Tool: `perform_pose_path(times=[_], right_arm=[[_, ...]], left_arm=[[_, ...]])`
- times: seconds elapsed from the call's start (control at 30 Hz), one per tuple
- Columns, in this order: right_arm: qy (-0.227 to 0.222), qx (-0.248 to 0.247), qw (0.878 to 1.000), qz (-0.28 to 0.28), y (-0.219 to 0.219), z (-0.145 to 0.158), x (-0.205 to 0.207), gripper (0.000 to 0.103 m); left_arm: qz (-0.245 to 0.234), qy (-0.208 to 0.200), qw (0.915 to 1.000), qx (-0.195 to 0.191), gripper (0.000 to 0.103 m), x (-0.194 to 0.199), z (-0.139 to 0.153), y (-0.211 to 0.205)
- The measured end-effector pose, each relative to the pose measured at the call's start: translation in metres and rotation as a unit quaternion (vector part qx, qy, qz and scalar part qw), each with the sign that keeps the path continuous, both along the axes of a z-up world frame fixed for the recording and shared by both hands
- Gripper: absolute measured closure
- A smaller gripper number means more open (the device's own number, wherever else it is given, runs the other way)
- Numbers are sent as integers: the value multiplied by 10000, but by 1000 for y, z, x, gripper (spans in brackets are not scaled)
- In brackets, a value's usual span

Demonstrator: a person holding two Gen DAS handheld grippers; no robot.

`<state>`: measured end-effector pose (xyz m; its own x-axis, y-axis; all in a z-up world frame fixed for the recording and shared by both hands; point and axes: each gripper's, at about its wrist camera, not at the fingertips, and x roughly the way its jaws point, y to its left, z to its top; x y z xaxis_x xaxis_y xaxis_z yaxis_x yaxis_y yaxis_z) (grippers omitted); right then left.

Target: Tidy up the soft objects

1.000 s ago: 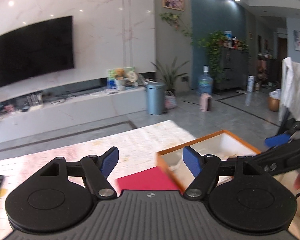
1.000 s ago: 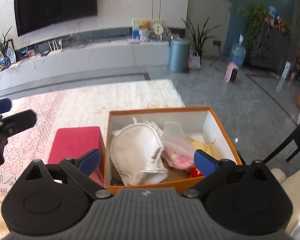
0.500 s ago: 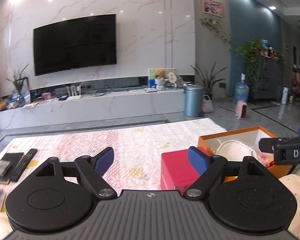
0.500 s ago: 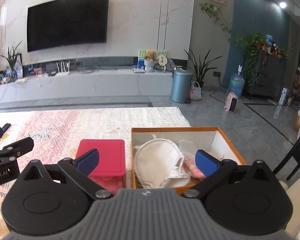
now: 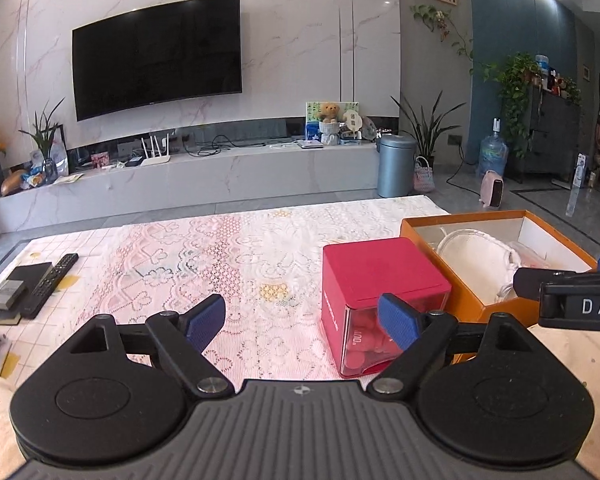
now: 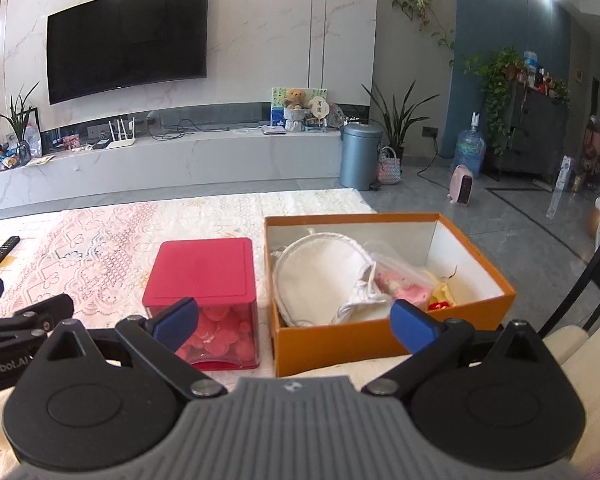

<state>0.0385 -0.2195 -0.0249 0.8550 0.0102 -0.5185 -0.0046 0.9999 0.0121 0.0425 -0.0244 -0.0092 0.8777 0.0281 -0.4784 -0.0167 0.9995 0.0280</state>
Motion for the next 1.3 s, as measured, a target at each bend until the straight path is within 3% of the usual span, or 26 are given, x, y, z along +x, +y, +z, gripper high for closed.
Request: perform_pose_path(times=[0.37,1.3], right_arm=[[89,188,9998,49,-1,-7,-6,3],[35,95,9998,179,2,-6,-11,3]], left_arm=[[41,138,9999,18,2,-6,-2,-7],[132,153,9997,99,2,-11,4,-3]])
